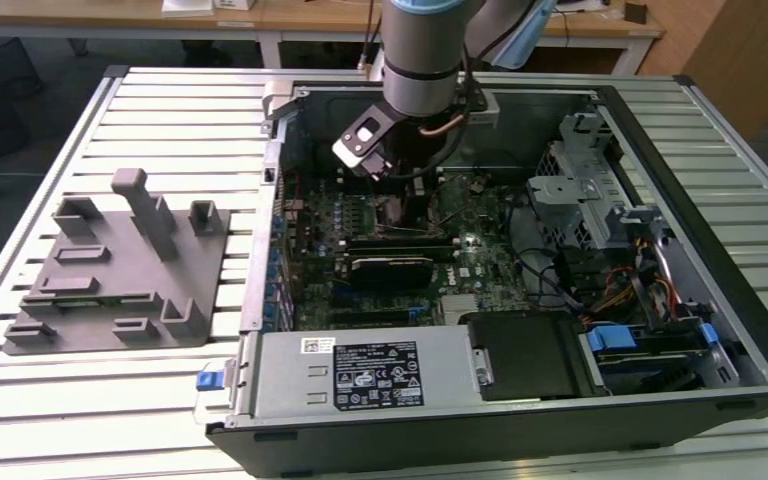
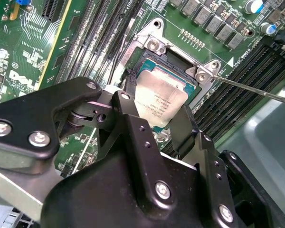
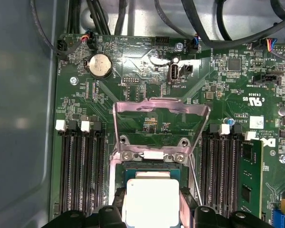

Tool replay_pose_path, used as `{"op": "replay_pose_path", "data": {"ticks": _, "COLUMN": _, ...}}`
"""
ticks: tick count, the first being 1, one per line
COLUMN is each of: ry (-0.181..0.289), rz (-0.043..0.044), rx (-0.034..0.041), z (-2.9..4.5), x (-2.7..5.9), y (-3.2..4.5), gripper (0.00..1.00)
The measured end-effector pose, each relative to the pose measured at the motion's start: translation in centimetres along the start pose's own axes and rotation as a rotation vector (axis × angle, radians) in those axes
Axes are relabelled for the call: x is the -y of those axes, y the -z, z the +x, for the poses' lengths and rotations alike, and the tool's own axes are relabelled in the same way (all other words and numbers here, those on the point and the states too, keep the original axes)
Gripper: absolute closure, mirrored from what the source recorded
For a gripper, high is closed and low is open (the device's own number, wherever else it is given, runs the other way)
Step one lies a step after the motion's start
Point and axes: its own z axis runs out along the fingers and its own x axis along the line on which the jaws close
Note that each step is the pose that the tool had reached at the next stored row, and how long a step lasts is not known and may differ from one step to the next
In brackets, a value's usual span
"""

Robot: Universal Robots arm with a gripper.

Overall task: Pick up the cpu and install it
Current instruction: 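Place the cpu into insertion slot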

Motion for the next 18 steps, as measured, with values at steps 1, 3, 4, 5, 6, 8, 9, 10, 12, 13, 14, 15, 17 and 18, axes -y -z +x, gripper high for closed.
{"op": "replay_pose_path", "data": {"ticks": 1, "ry": 0.0, "rz": 0.0, "rx": 0.0, "z": 0.0, "x": 0.0, "y": -0.05, "gripper": 0.47}}
{"op": "replay_pose_path", "data": {"ticks": 3, "ry": -0.001, "rz": 0.0001, "rx": 0.0001, "z": -0.01, "x": 0.01, "y": -0.15, "gripper": 0.47}}
{"op": "replay_pose_path", "data": {"ticks": 4, "ry": -0.001, "rz": 0.0, "rx": 0.0001, "z": -0.02, "x": 0.01, "y": -0.19, "gripper": 0.47}}
{"op": "replay_pose_path", "data": {"ticks": 5, "ry": -0.002, "rz": 0.0, "rx": 0.0, "z": -0.02, "x": 0.01, "y": -0.25, "gripper": 0.47}}
{"op": "replay_pose_path", "data": {"ticks": 6, "ry": -0.002, "rz": 0.0, "rx": 0.0, "z": -0.02, "x": 0.01, "y": -0.3, "gripper": 0.47}}
{"op": "replay_pose_path", "data": {"ticks": 8, "ry": -0.002, "rz": 0.0, "rx": 0.0001, "z": -0.02, "x": 0.01, "y": -0.42, "gripper": 0.47}}
{"op": "replay_pose_path", "data": {"ticks": 9, "ry": -0.002, "rz": 0.0, "rx": 0.0, "z": -0.02, "x": 0.01, "y": -0.5, "gripper": 0.47}}
{"op": "replay_pose_path", "data": {"ticks": 10, "ry": -0.002, "rz": 0.0, "rx": 0.0, "z": -0.02, "x": 0.01, "y": -0.56, "gripper": 0.47}}
{"op": "replay_pose_path", "data": {"ticks": 12, "ry": -0.002, "rz": 0.0, "rx": 0.0, "z": -0.02, "x": 0.0, "y": -0.67, "gripper": 0.47}}
{"op": "replay_pose_path", "data": {"ticks": 13, "ry": -0.003, "rz": 0.0002, "rx": 0.0001, "z": -0.02, "x": -0.02, "y": -0.72, "gripper": 0.47}}
{"op": "replay_pose_path", "data": {"ticks": 14, "ry": -0.003, "rz": 0.0002, "rx": 0.0002, "z": -0.03, "x": -0.04, "y": -0.74, "gripper": 0.47}}
{"op": "replay_pose_path", "data": {"ticks": 15, "ry": -0.004, "rz": 0.0003, "rx": 0.0002, "z": -0.03, "x": -0.04, "y": -0.75, "gripper": 0.47}}
{"op": "replay_pose_path", "data": {"ticks": 17, "ry": -0.004, "rz": 0.0002, "rx": 0.0001, "z": -0.02, "x": -0.04, "y": -0.76, "gripper": 0.47}}
{"op": "replay_pose_path", "data": {"ticks": 18, "ry": -0.004, "rz": 0.0001, "rx": 0.0, "z": -0.02, "x": -0.04, "y": -0.76, "gripper": 0.47}}
